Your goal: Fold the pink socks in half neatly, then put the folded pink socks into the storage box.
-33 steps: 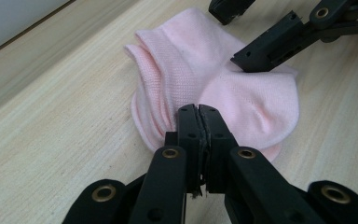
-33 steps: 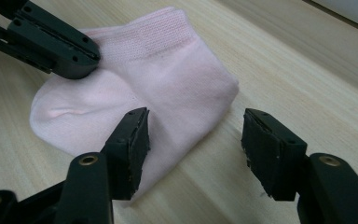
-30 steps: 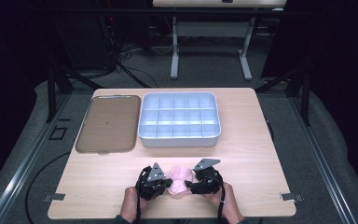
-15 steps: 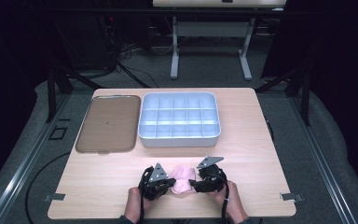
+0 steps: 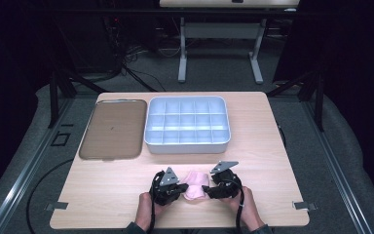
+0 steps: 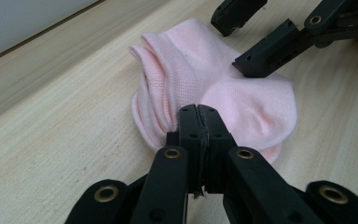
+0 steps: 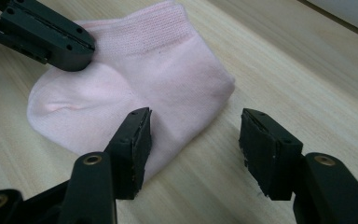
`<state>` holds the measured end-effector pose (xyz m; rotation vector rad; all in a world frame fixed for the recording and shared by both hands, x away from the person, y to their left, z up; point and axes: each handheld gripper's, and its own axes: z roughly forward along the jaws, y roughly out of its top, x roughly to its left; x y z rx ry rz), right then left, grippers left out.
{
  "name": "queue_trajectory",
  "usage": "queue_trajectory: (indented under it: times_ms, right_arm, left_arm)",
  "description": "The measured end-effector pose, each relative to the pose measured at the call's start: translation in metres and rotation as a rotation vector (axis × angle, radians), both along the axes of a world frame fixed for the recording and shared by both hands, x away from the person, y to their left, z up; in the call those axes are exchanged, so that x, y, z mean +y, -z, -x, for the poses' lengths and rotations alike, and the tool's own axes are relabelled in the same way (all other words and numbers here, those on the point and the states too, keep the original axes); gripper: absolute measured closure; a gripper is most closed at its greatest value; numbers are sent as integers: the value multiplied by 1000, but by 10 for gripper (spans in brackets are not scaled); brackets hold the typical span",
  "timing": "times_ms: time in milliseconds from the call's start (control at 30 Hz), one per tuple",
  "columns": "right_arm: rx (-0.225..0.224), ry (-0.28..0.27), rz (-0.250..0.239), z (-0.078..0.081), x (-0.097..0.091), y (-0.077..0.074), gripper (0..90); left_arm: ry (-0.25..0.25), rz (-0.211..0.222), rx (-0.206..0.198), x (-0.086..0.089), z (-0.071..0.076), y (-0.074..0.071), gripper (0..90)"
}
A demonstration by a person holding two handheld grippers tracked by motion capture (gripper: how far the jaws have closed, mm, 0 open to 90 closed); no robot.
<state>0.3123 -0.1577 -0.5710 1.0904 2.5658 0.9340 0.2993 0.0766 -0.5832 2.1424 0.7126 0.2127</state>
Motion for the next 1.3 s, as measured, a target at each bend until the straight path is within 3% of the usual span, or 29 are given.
queue_trajectory:
  times_ms: [200, 433, 733, 1100, 1300]
  right_arm:
    - [2, 5, 4, -1, -2, 0, 433]
    - [4, 3, 7, -2, -2, -1, 433]
    - [5, 15, 14, -3, -1, -1, 404]
    - [79, 94, -115, 1, -14, -4, 460]
    - [134, 111, -157, -1, -12, 0, 607]
  left_arm:
    - [-23, 1, -45, 2, 0, -7, 875]
    - [-35, -47, -47, 2, -1, 0, 881]
    - [-41, -30, -47, 3, 0, 2, 886]
    - [-48, -18, -55, 4, 1, 4, 890]
    - [-51, -25, -74, 3, 3, 5, 892]
